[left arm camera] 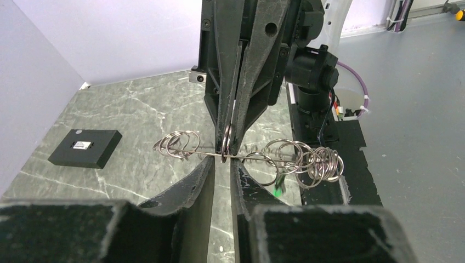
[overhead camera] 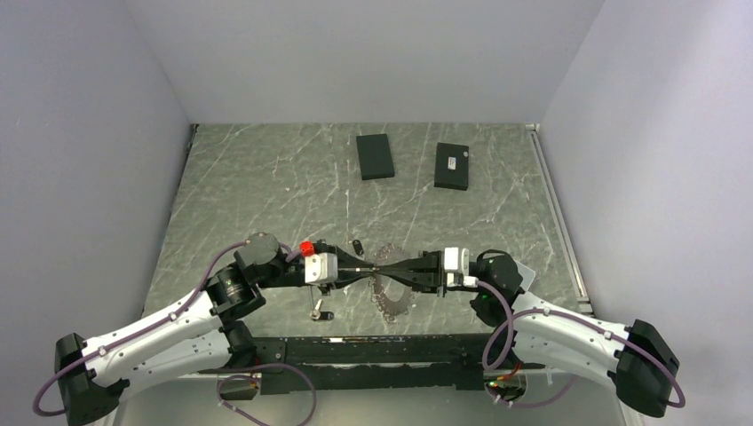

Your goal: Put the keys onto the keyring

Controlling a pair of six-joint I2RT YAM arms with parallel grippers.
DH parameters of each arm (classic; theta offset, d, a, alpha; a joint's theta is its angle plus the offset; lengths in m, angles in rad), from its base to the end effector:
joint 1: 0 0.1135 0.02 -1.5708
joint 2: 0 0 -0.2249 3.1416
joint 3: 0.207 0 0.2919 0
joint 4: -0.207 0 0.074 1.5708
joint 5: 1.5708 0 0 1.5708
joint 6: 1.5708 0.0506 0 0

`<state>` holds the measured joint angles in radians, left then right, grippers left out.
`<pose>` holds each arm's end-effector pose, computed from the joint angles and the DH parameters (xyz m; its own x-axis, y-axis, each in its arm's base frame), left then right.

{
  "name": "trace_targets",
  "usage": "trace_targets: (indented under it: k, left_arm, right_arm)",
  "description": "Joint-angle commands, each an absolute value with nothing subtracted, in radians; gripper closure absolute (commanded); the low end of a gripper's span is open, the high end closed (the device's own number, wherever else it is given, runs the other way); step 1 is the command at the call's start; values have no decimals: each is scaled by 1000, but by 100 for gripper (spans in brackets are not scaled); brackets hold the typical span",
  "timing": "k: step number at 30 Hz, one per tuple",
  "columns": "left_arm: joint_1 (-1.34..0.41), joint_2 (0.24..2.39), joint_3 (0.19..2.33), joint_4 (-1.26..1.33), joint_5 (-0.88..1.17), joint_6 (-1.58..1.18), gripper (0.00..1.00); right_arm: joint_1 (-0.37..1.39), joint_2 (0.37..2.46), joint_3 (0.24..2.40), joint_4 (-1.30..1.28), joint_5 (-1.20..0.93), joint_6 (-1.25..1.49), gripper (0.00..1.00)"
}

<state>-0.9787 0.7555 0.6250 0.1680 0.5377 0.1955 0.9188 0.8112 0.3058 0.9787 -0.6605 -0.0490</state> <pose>0.1262 -0.2341 0.2944 0.2145 -0.0199 -0.9765 0.9752 0.0597 0.2130 0.1243 0.2140 0.2427 0.3232 0.3597 -0.8753 -0.9443 0.0628 -0.3229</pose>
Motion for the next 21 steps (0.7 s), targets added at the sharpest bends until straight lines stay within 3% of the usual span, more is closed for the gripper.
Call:
trace_targets:
  k: [1,5,8,13,15,17,21]
  left_arm:
    - [-986,755,643,236,572,174,83]
    - [-986,752,650,213,564,173,100]
    - [-986,747,658,189,548,168,100]
    - [-987,718,649,181,508,168,77]
    - [-987,707,643,185,508,165,74]
    - [-986,704,641,183,511,169,78]
    - [-986,710,634,194,515,166,100]
  right_arm:
    - [923,833,364,876,-675,-76,100]
    - [922,837,372,832,-679,-91,100]
    - [922,831,382,775,-671,-117,100]
    - [922,827,381,757,-660,-115,100]
    - [923,835,382,751,-663,-114,100]
    - [923,839,381,764,-666,-106,100]
    - [923,853,391,757,-680,-103,100]
